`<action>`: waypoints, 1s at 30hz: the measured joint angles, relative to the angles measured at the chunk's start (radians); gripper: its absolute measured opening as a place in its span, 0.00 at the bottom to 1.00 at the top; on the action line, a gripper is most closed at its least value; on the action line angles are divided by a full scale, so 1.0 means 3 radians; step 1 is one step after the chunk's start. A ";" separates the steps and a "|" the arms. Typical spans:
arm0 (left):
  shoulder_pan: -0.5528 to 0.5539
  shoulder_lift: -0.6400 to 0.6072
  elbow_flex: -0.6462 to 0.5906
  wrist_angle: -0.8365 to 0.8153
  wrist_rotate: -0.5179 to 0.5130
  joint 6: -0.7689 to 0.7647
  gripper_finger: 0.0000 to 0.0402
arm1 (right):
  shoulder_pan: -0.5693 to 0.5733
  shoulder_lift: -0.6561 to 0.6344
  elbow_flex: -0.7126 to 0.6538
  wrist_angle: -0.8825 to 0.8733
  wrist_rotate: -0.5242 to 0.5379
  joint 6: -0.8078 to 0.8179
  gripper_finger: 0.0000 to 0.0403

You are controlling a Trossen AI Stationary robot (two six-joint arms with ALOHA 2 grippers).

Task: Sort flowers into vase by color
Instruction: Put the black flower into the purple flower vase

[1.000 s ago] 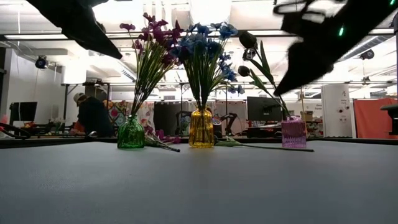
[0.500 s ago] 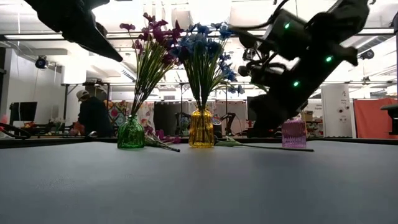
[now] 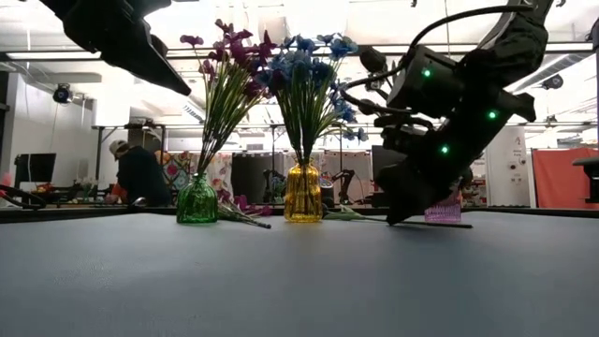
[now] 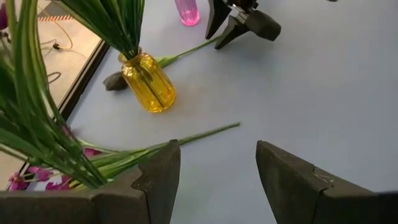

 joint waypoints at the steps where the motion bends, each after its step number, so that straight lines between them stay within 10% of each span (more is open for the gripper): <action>1: 0.0000 0.0017 0.0000 0.0020 -0.0001 0.0022 0.48 | -0.0004 -0.0002 -0.0007 0.0003 -0.0069 0.0004 0.35; 11: 0.0000 0.0092 0.0011 0.0178 -0.0003 0.0139 0.48 | 0.0008 -0.0179 -0.0021 -0.0216 -0.0493 -0.0026 0.04; 30: 0.0000 0.0094 0.0009 0.0177 -0.0001 0.0077 0.48 | 0.0855 -0.1053 -0.0041 -0.1493 -0.1756 0.1097 0.03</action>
